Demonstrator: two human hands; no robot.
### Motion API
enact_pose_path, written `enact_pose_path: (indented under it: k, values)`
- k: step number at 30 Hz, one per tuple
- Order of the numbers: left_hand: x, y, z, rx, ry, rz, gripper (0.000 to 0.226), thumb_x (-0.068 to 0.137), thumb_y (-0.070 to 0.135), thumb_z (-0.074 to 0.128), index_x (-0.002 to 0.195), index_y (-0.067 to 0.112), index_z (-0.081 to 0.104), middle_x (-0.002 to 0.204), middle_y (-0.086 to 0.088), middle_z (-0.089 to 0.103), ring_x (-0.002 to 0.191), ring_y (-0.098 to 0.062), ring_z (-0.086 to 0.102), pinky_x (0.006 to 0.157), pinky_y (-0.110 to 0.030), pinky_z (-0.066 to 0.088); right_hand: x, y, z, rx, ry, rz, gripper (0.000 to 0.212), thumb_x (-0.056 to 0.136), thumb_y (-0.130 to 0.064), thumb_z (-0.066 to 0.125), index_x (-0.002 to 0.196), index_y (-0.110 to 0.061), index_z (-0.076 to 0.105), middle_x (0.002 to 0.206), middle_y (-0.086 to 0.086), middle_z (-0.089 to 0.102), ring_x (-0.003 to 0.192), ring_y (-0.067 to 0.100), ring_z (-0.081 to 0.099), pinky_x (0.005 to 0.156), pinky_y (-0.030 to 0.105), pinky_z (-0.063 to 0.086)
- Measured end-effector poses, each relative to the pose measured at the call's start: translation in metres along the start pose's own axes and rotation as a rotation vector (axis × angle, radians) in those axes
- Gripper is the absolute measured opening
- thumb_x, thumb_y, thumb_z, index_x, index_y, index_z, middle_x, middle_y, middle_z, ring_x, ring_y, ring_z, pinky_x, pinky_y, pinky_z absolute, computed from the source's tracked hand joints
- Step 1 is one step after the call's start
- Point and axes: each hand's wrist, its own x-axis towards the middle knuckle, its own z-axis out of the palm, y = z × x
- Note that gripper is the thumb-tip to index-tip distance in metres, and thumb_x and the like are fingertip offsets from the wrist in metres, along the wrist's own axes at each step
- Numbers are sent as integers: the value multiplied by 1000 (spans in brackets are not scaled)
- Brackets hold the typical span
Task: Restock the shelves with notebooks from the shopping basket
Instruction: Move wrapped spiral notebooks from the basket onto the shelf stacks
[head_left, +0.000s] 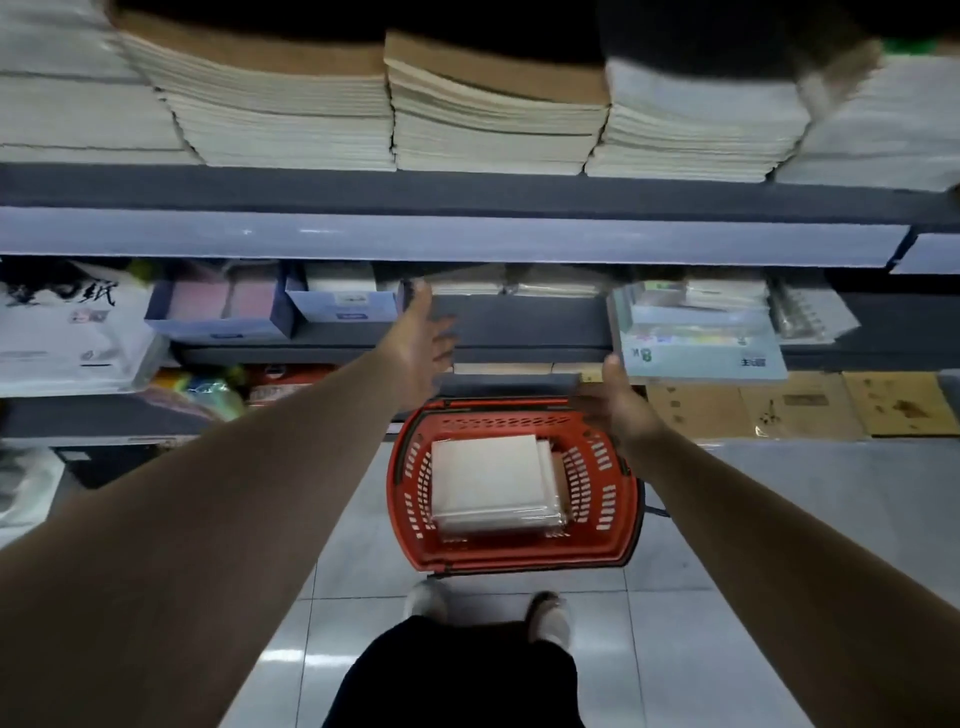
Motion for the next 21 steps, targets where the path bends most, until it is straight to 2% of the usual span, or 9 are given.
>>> enact_pose_path:
  k: [4,6,8,12,14,16,18,20,21]
  values:
    - [42,-35,-7,4,11,-39,90,84,81,17,152,23,30,159,-5,27,146,-27,22,117,-55,5,49,25,-1,34,12,8,56,97,-61,27,100,-17,60,104,18,69,96,31,68,95,48,50]
    - [64,-54,-10,-6,22,-61,87,88,77,17,151,20,31,158,-8,27,146,-28,22,119,-54,7,75,39,0,8,17,-1,54,97,-60,29,105,-17,61,107,16,69,97,30,68,95,48,50]
    - [85,-76,-12,-22,57,-106,86,90,75,18,151,16,31,158,-10,26,146,-29,22,118,-53,6,99,57,2,-25,16,8,58,97,-60,31,119,-13,59,114,16,67,104,31,65,99,48,48]
    - [128,-119,-16,-54,74,-174,86,89,77,22,151,19,30,158,-9,28,146,-31,23,119,-54,7,139,98,1,-95,-1,-61,50,100,-48,36,129,-11,53,125,15,62,114,29,60,96,38,49]
    - [148,-142,-18,-38,77,-196,85,88,77,23,150,19,32,157,-9,31,145,-30,26,119,-54,10,159,117,1,-151,-28,-71,46,101,-48,33,123,-14,56,121,15,63,109,28,62,96,41,50]
    - [167,-166,-22,-20,121,-207,84,89,76,25,149,19,35,153,-8,39,141,-28,34,118,-53,16,180,135,3,-229,-17,-87,47,102,-48,31,120,-15,58,116,12,65,98,23,65,85,37,53]
    - [184,-193,-28,-25,185,-212,80,89,74,32,145,17,41,145,-8,49,135,-26,42,115,-52,21,202,155,6,-280,-2,-85,51,102,-48,28,125,-11,56,114,12,64,92,19,65,76,33,54]
    - [199,-220,-35,5,218,-229,76,90,72,35,141,16,46,144,-8,50,133,-27,43,113,-53,23,223,179,6,-286,-22,-61,54,102,-49,28,129,-9,52,119,13,63,95,23,65,81,38,55]
    - [204,-231,-38,14,225,-248,77,90,72,35,142,16,45,145,-8,48,134,-28,42,112,-53,22,232,191,6,-292,-36,-54,54,101,-50,28,132,-11,50,120,11,62,91,20,65,77,35,54]
